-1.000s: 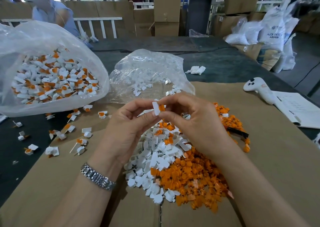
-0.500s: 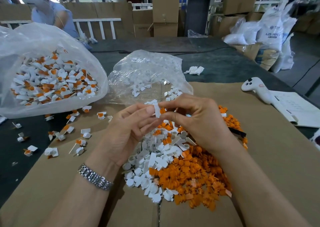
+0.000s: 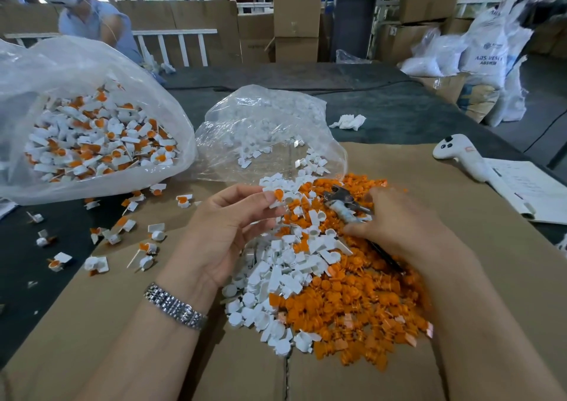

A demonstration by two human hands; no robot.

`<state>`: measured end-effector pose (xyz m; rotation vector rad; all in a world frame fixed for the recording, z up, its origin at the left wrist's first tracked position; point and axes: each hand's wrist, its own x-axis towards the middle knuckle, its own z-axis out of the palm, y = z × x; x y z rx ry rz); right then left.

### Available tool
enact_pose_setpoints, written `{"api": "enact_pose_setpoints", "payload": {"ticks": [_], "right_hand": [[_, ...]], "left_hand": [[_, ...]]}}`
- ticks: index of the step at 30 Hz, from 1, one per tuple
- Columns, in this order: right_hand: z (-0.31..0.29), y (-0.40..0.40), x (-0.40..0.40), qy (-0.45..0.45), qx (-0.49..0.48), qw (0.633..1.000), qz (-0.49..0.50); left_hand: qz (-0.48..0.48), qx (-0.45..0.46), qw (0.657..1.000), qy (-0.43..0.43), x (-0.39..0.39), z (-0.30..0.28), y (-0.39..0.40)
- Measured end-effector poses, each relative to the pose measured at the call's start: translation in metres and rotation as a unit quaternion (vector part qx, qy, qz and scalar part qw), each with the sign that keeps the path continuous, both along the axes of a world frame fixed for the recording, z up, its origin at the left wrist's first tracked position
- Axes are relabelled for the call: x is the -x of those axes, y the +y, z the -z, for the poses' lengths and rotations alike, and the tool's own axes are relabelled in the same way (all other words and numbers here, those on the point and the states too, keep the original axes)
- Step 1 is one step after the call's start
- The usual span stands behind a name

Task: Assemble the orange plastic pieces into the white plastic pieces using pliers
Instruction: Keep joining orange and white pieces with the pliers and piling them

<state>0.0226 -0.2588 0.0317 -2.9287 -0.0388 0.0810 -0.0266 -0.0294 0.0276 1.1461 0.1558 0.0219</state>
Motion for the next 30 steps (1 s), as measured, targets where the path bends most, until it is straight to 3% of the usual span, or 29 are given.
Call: {"api": "enact_pose_setpoints", "payload": {"ticks": [5, 12, 18, 30], "right_hand": [[0.002, 0.006, 0.004, -0.033, 0.017, 0.999, -0.019], [-0.025, 0.006, 0.017, -0.072, -0.175, 0.979, -0.078], [-0.042, 0.024, 0.032, 0.063, -0.16, 0.964, -0.204], [-0.054, 0.043, 0.044, 0.098, -0.175, 0.952, -0.229]], "left_hand": [[0.001, 0.016, 1.0, -0.006, 0.0, 0.0, 0.001], [-0.011, 0.021, 0.999, -0.025, -0.001, -0.001, 0.001], [0.005, 0.017, 0.998, -0.059, -0.001, -0.001, 0.0], [-0.011, 0.004, 0.997, -0.077, -0.003, 0.002, 0.002]]}}
